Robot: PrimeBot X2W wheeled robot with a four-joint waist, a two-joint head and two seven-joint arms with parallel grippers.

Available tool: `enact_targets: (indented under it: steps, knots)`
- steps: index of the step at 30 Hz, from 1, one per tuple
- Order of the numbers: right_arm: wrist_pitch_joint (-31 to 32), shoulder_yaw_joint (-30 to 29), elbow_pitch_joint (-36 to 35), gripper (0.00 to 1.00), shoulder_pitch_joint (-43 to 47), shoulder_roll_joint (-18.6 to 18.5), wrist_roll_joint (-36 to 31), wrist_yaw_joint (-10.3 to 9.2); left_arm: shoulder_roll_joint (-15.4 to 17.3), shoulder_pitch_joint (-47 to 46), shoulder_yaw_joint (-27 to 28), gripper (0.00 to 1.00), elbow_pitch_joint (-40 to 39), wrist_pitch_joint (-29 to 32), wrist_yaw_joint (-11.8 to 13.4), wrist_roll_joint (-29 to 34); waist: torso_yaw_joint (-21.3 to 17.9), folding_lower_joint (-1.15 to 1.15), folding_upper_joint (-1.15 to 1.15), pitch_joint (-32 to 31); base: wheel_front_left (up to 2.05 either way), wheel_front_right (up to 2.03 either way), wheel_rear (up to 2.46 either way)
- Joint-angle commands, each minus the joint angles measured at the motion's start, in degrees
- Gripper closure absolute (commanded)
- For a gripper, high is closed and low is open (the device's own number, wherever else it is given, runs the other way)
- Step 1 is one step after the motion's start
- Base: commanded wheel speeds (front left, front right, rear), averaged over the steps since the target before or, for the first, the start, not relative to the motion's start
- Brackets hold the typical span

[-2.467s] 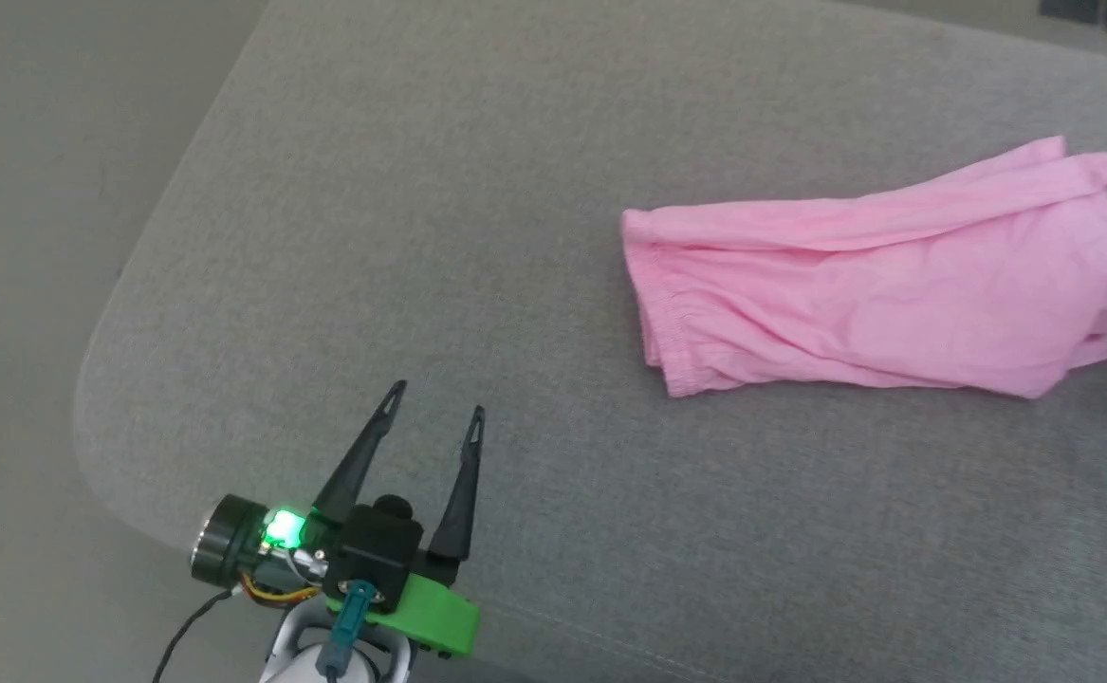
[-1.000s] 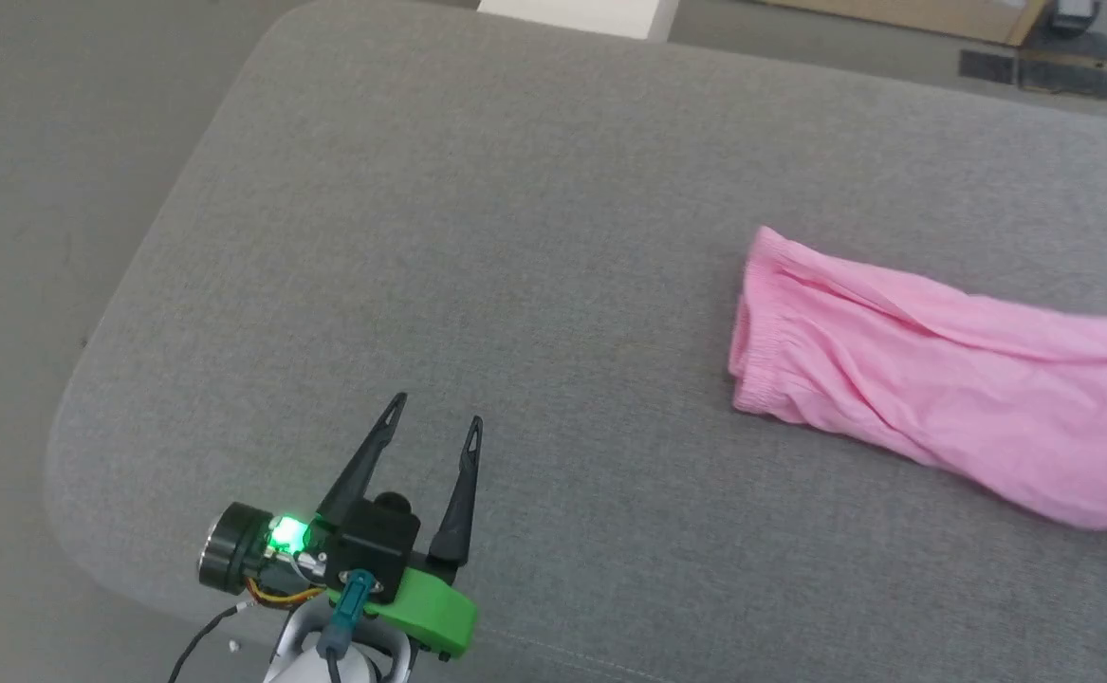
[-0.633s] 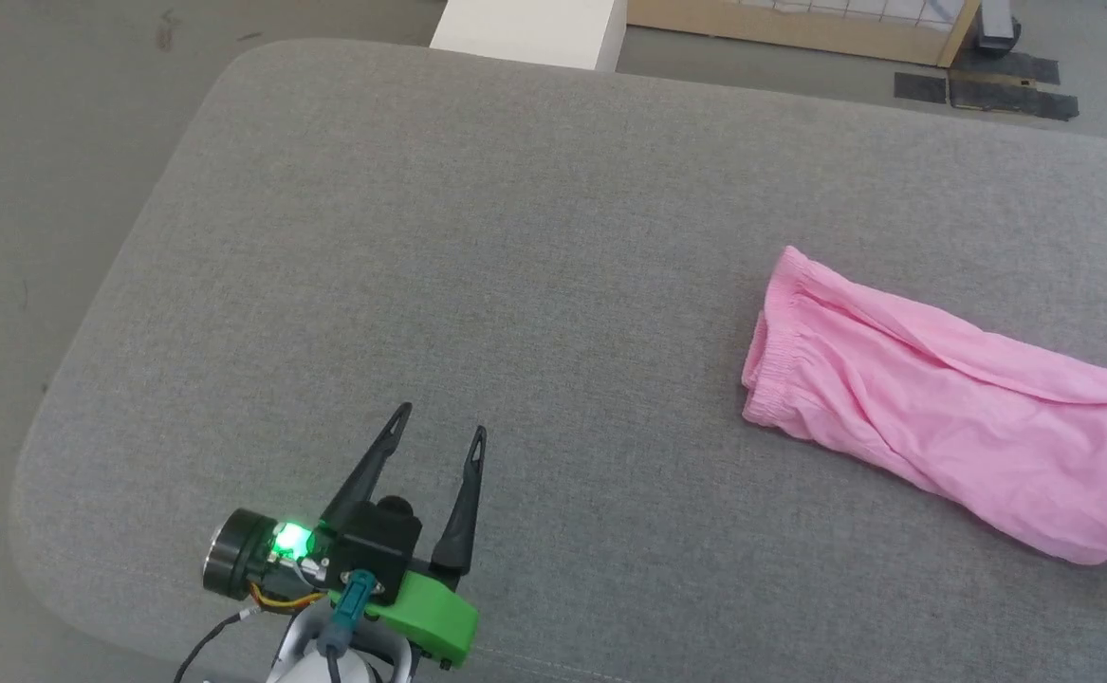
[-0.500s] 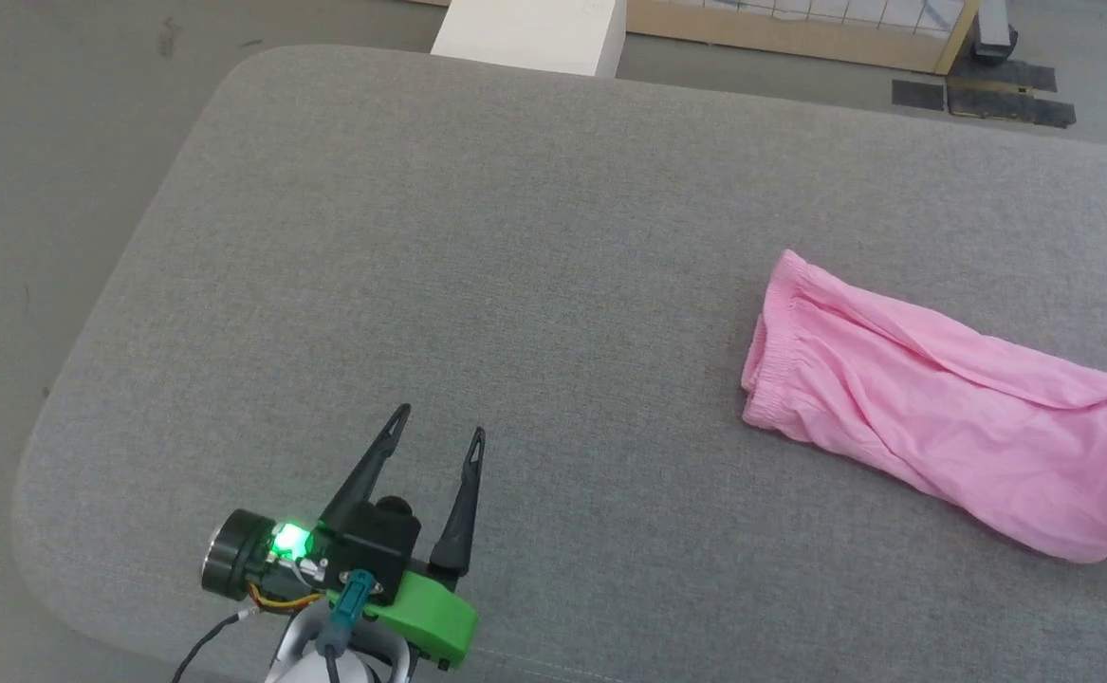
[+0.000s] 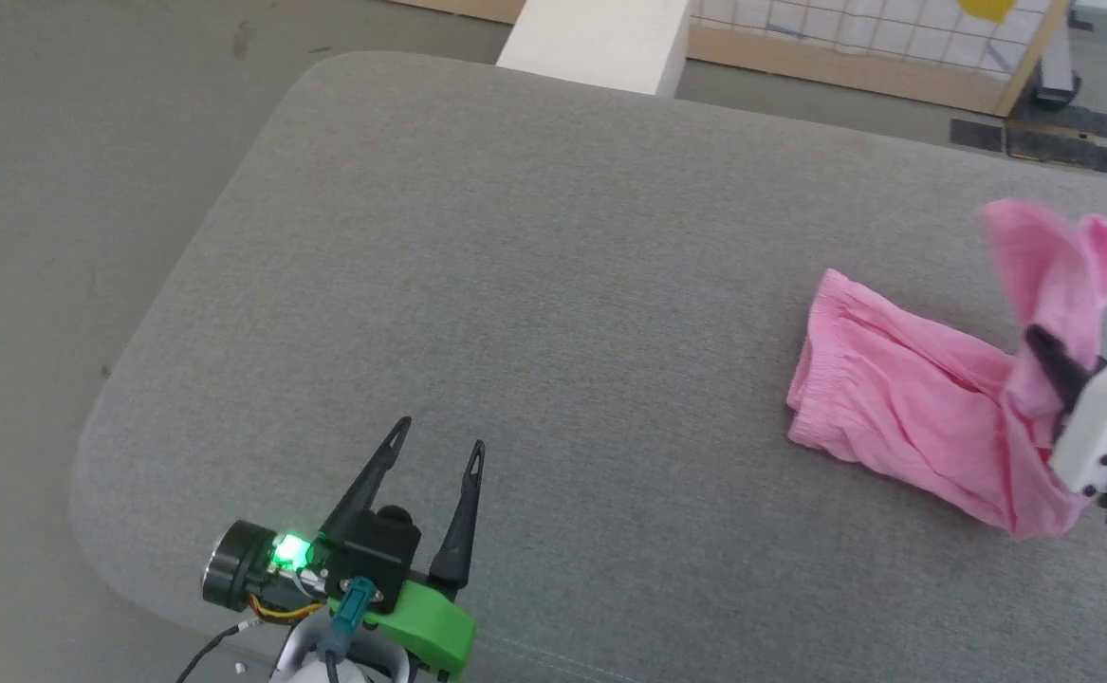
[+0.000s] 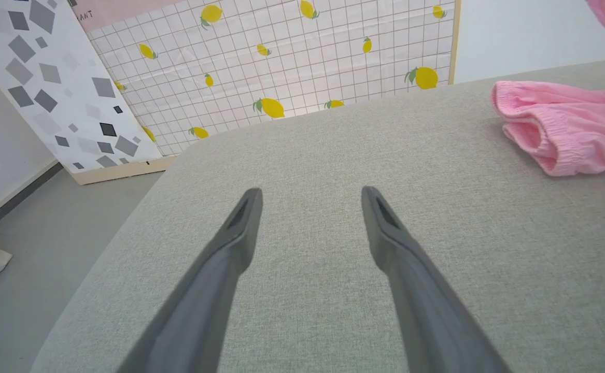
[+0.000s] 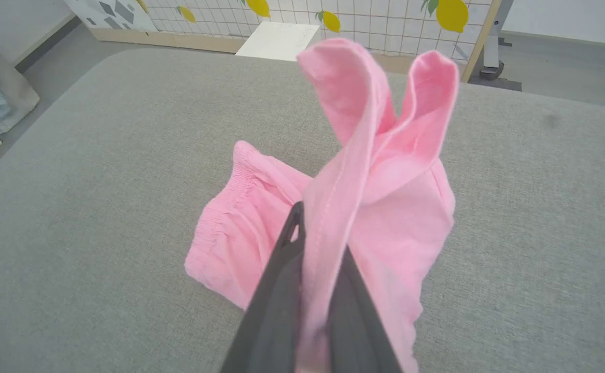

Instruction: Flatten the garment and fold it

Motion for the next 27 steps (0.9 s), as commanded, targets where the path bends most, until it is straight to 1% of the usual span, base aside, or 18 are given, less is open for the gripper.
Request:
enact_targets:
  steps: [1,4,10,11,12,19,21,25,27]
  knots:
    - [0.1,0.91,-0.25,1.0,-1.27,0.56,0.35,0.2,0.06,0.75,-0.04,0.0,0.03,-0.01,0.25,-0.22,1.38,0.0,0.0,0.02,0.0,0.0,0.0]
    - [0.5,3.6,0.46,1.0,-2.44,1.46,0.01,0.2,-0.18,0.59,-0.22,0.0,0.07,-0.1,0.28,-0.22,2.66,0.0,0.0,0.43,0.0,0.0,0.0]
    - [0.91,8.13,4.15,1.0,-4.62,3.2,-1.25,0.2,-0.74,0.42,-0.39,0.0,0.43,-0.52,0.37,-0.28,4.82,0.0,0.0,1.44,0.0,0.0,0.0]
    - [0.86,9.25,5.02,1.0,-4.78,2.96,-1.84,0.2,-0.87,0.42,-0.43,0.0,0.51,-0.61,0.4,-0.29,5.21,0.0,0.0,1.64,0.0,0.0,0.0]
    - [0.5,11.7,6.53,1.0,-4.96,2.0,-3.16,0.2,-1.06,0.41,-0.5,0.0,0.63,-0.75,0.41,-0.32,5.74,0.0,0.0,1.94,0.0,0.0,0.0]
    - [-2.08,19.62,12.75,1.0,-6.26,-1.34,-5.45,0.2,-1.82,-0.14,-0.66,0.0,1.32,-1.15,0.38,-0.33,6.64,0.0,0.0,2.82,0.0,0.0,0.0]
    - [-3.21,22.86,13.68,0.0,-7.05,-2.48,-5.03,0.2,-2.01,-0.33,-0.6,0.0,1.49,-1.25,0.39,-0.39,6.62,0.0,0.0,3.0,0.0,0.0,0.0]
    - [-5.54,27.77,14.55,0.0,-8.72,-4.0,-2.11,0.2,-2.1,-0.83,-0.01,0.0,2.26,-1.45,0.37,-0.77,5.91,0.0,0.0,2.48,0.0,0.0,0.0]
    - [-6.55,30.28,14.36,0.0,-9.59,-5.32,-1.27,0.2,-2.0,-1.12,0.25,0.0,2.56,-1.54,0.25,-0.91,5.13,0.0,0.0,1.8,0.0,0.0,0.0]
